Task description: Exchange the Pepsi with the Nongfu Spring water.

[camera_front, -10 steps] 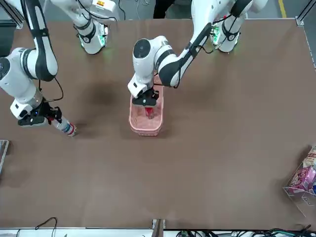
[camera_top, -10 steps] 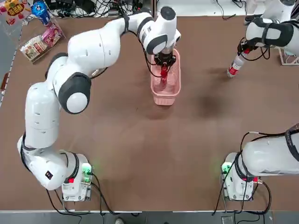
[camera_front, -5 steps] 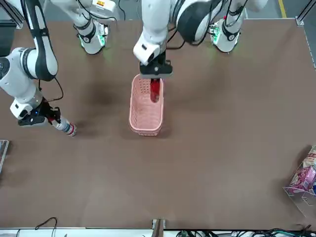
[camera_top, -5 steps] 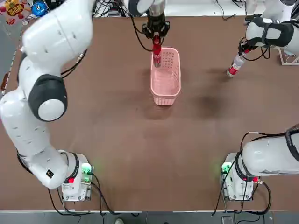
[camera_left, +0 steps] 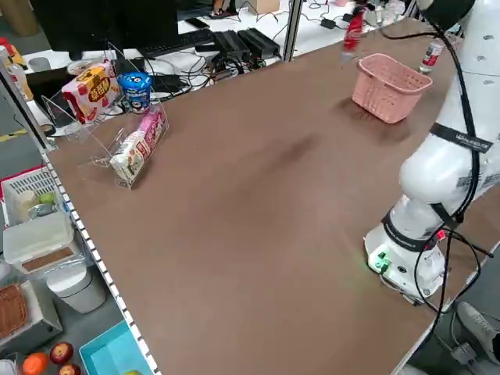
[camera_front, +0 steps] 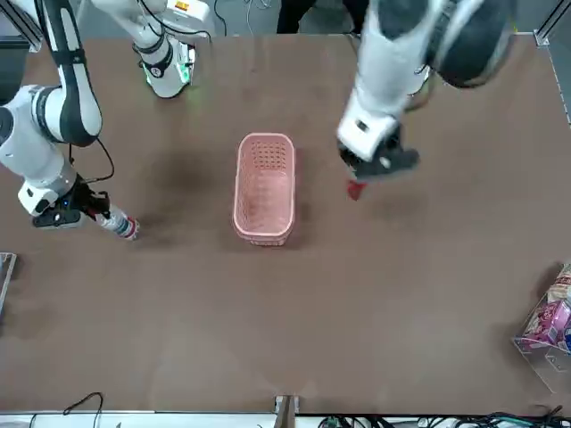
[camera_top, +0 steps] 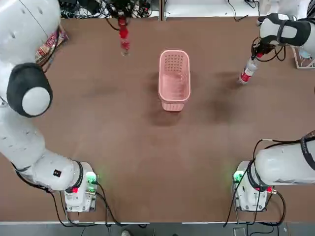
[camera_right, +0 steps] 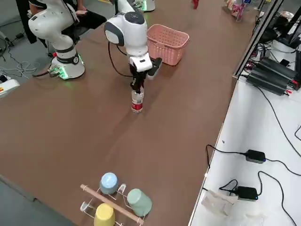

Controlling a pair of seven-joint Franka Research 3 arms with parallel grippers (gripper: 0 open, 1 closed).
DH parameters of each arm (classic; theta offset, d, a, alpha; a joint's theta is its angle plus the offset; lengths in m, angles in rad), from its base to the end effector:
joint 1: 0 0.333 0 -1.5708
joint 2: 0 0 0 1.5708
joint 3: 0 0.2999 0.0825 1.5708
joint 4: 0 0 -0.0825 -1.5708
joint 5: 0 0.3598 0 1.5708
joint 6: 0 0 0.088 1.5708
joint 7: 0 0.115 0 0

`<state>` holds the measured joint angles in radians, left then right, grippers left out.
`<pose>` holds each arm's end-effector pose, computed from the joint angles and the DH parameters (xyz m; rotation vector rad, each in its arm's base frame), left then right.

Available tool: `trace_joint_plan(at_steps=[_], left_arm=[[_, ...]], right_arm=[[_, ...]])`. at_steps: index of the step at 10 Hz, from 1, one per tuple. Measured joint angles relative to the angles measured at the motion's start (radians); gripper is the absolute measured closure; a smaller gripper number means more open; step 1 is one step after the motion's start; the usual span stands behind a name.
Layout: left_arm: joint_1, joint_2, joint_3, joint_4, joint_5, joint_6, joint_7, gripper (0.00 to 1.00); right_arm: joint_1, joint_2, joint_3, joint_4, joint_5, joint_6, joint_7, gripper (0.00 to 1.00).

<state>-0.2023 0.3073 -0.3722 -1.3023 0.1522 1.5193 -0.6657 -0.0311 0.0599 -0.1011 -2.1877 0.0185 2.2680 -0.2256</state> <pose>0.5356 -0.2849 0.5500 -3.0621 -0.1621 0.0512 0.5183 -0.0681 0.3534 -3.1343 -0.1284 -0.0343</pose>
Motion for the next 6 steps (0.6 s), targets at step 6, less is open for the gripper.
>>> trace_joint_plan(at_steps=[6], left_arm=[[0.372, -0.198, -0.001, -0.494, -0.085, 0.318, 0.321, 0.68]], right_arm=[[0.376, -0.015, 0.018, 0.411, 0.002, -0.479, 0.378, 0.62]])
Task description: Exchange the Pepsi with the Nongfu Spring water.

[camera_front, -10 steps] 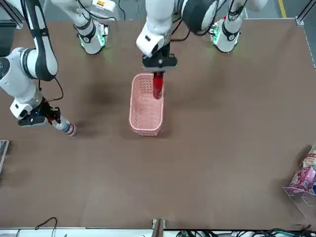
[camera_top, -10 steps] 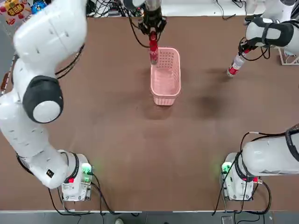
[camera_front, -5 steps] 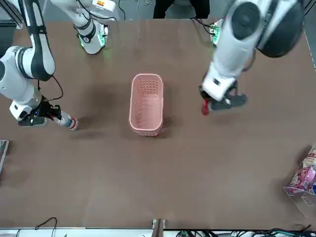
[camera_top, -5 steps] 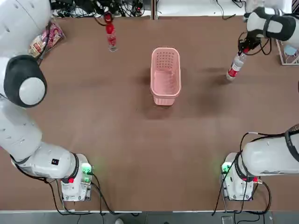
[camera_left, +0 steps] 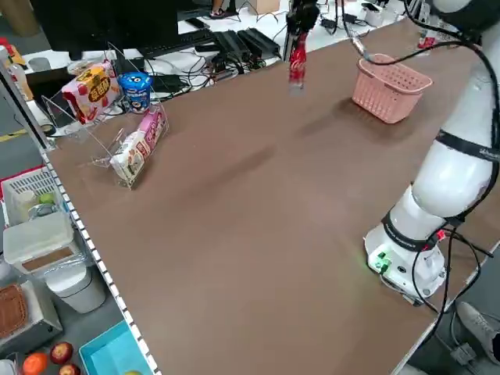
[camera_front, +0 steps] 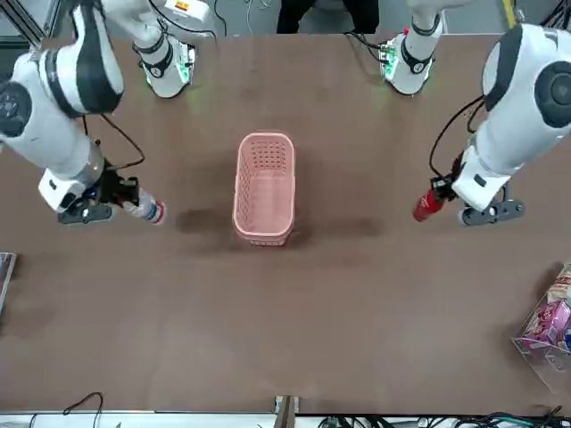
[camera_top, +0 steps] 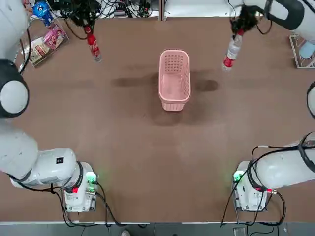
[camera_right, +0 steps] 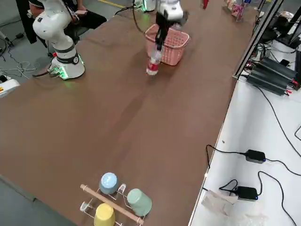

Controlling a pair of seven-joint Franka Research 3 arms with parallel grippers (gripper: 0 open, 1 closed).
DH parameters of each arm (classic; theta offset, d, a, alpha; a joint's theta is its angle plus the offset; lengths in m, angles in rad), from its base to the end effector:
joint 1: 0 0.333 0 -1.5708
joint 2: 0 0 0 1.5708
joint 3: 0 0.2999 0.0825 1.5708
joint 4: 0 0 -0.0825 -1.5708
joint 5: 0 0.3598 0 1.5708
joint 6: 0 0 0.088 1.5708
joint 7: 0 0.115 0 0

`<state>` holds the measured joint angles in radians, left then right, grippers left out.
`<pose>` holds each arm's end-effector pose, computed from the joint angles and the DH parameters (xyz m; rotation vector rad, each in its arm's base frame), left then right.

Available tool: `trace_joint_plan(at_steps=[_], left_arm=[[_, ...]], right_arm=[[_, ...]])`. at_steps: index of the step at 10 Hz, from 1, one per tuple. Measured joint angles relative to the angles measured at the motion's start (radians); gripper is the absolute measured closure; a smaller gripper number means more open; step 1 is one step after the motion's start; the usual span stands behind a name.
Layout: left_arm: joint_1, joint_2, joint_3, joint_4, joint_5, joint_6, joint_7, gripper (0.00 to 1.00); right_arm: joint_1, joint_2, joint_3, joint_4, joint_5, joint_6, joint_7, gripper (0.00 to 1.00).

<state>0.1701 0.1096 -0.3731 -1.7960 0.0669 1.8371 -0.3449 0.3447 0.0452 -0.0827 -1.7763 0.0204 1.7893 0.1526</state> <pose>0.5517 -0.1010 0.4651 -3.0951 -0.1908 0.0804 0.5298 0.1447 0.5018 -3.1277 -0.1639 0.0543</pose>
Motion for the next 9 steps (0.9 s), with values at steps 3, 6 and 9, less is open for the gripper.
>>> trace_joint_plan(at_steps=[3, 6, 9], left_arm=[[0.011, -0.001, -0.002, -0.287, 0.0, 0.325, 0.003, 0.68], [0.011, 0.0, -0.003, -0.376, 0.004, 0.436, 0.003, 0.68], [0.026, 0.037, 0.0, -0.389, 0.043, 0.475, 0.002, 0.68]], right_arm=[[0.269, -0.01, 0.005, 0.166, -0.002, -0.105, 0.214, 0.62], [0.45, 0.061, 0.004, 0.189, -0.024, -0.011, 0.342, 0.62], [0.529, 0.222, 0.001, 0.196, -0.067, 0.122, 0.409, 0.62]])
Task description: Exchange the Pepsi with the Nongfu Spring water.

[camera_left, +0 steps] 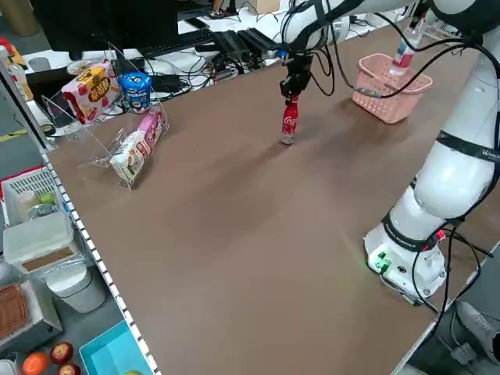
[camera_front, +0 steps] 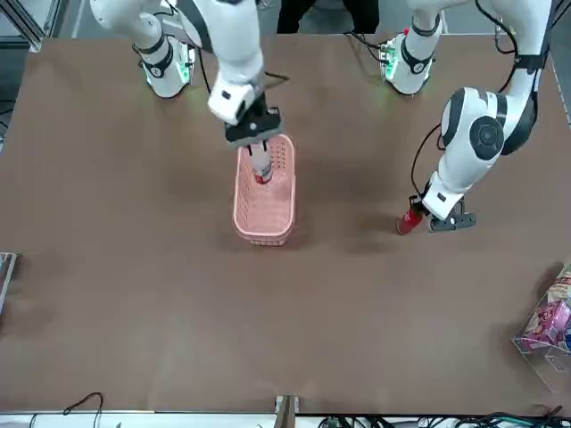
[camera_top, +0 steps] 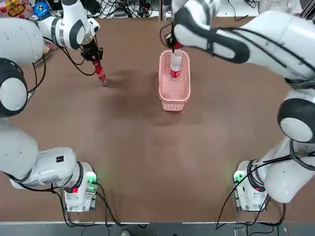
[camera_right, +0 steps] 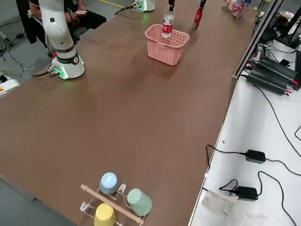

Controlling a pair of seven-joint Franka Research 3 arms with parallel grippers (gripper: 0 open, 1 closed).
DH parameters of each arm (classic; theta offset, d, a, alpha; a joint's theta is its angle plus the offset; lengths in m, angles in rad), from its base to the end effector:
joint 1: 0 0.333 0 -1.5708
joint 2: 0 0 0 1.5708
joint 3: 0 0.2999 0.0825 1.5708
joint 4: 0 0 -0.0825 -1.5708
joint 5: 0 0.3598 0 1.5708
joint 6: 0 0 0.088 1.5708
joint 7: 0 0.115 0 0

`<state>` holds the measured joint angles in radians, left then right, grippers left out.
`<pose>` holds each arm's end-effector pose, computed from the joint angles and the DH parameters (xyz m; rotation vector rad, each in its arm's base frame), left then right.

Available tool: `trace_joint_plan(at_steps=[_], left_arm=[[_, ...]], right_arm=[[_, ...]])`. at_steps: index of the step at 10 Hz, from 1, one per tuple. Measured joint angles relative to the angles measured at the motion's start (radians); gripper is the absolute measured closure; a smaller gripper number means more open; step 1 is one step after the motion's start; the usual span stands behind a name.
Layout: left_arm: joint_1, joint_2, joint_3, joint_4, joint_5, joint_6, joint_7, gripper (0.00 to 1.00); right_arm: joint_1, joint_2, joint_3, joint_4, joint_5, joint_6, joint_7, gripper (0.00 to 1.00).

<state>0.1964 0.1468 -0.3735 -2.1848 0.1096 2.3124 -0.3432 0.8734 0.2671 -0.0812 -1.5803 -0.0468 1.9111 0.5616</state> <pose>0.5214 -0.0894 0.3179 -3.1100 -0.1481 0.0001 0.4363 0.4439 0.4731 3.1032 0.3874 0.1432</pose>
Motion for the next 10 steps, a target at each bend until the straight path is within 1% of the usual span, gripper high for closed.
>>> trace_joint_plan(at_steps=[2, 3, 5, 6, 7, 8, 9, 10], left_arm=[[0.01, 0.006, -0.001, 0.003, 0.002, 0.005, 0.0, 0.68], [0.01, 0.006, -0.001, 0.003, 0.002, 0.005, 0.001, 0.66], [0.012, 0.011, -0.001, 0.003, 0.005, 0.001, 0.014, 0.39], [0.012, 0.01, -0.001, 0.008, 0.005, -0.011, 0.017, 0.23], [0.012, 0.003, -0.001, 0.026, 0.006, -0.042, 0.018, 0.1], [0.013, -0.018, -0.001, 0.06, 0.006, -0.098, 0.021, 0.0], [0.013, -0.046, -0.001, 0.118, 0.006, -0.185, 0.037, 0.0], [0.013, -0.072, -0.001, 0.204, 0.006, -0.287, 0.056, 0.0]], right_arm=[[0.015, 0.073, -0.003, 0.002, -0.022, 0.031, 0.006, 0.62], [0.024, 0.102, -0.004, 0.002, -0.033, 0.046, 0.007, 0.62], [0.048, 0.163, -0.004, 0.003, -0.052, 0.078, 0.019, 0.62], [0.057, 0.189, -0.004, 0.004, -0.059, 0.092, 0.026, 0.62], [0.061, 0.207, -0.004, 0.006, -0.065, 0.101, 0.029, 0.62], [0.063, 0.218, -0.005, 0.009, -0.07, 0.104, 0.031, 0.62], [0.064, 0.218, -0.005, 0.014, -0.072, 0.103, 0.031, 0.62], [0.066, 0.22, -0.005, 0.014, -0.075, 0.103, 0.033, 0.62]])
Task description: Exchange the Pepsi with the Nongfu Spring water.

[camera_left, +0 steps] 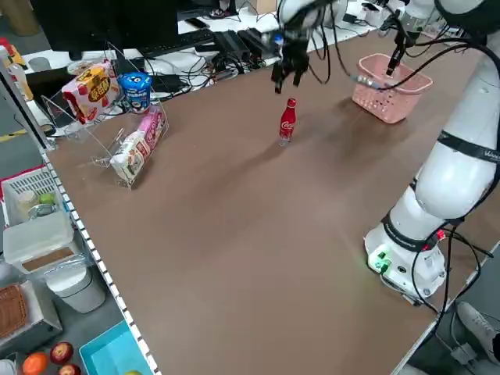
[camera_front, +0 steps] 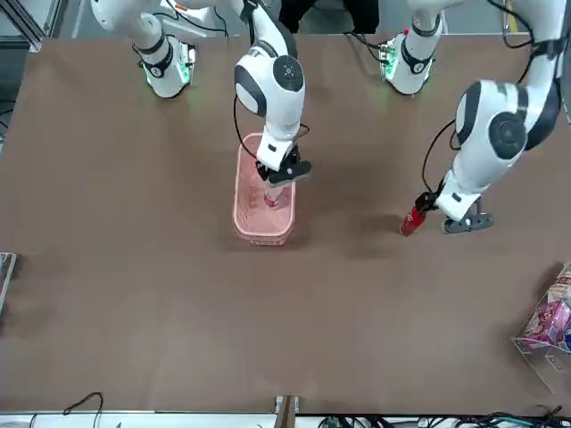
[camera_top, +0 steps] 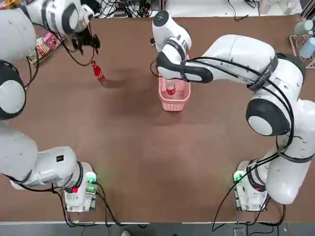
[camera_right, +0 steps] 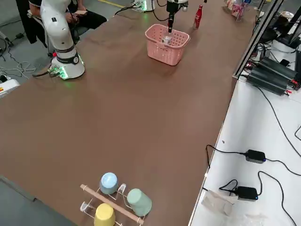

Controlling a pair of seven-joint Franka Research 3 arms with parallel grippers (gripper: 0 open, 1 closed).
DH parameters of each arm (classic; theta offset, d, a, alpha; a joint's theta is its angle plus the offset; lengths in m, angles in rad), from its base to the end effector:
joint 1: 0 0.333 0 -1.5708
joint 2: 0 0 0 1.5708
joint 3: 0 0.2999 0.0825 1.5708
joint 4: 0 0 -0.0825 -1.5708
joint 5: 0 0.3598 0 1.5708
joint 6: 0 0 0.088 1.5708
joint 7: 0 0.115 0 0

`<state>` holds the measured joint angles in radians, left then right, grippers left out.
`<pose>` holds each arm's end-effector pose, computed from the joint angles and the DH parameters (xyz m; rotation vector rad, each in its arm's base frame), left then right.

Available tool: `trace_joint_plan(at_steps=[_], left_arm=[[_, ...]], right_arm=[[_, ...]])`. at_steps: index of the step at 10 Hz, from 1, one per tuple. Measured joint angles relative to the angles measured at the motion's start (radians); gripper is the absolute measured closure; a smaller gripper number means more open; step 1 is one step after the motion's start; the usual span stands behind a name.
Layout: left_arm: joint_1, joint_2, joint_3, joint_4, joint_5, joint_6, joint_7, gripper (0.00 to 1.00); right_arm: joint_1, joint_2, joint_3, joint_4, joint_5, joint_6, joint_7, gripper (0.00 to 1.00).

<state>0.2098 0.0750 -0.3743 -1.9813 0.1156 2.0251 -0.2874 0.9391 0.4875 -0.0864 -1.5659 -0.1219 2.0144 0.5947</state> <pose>0.5399 -0.0792 0.4162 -3.0601 -0.1093 0.0118 0.4310 0.4920 0.3488 2.9638 0.4810 0.1065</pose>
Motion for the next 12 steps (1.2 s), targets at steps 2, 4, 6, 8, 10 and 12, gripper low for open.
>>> trace_joint_plan(at_steps=[2, 4, 6, 8, 10, 12], left_arm=[[0.0, -0.023, 0.0, 0.204, -0.016, -0.204, 0.015, 0.0], [0.002, -0.024, 0.004, 0.346, -0.044, -0.307, 0.026, 0.0], [0.002, -0.024, 0.021, 0.387, -0.046, -0.326, 0.107, 0.0], [-0.061, -0.034, 0.089, 0.428, -0.063, -0.411, 0.149, 0.0], [-0.185, -0.059, 0.205, 0.501, -0.116, -0.531, 0.15, 0.0], [-0.193, -0.07, 0.213, 0.515, -0.127, -0.551, 0.15, 0.0]], right_arm=[[0.002, 0.002, 0.0, 0.001, -0.003, -0.001, 0.006, 0.62], [0.002, 0.002, -0.001, 0.002, -0.004, -0.001, 0.011, 0.6], [0.002, 0.003, -0.006, 0.002, -0.008, -0.002, 0.019, 0.43], [0.002, 0.003, -0.01, 0.003, -0.01, -0.005, 0.021, 0.41], [0.001, 0.003, -0.016, 0.005, -0.011, -0.006, 0.023, 0.21], [0.0, 0.001, -0.03, 0.016, -0.012, -0.014, 0.027, 0.07]])
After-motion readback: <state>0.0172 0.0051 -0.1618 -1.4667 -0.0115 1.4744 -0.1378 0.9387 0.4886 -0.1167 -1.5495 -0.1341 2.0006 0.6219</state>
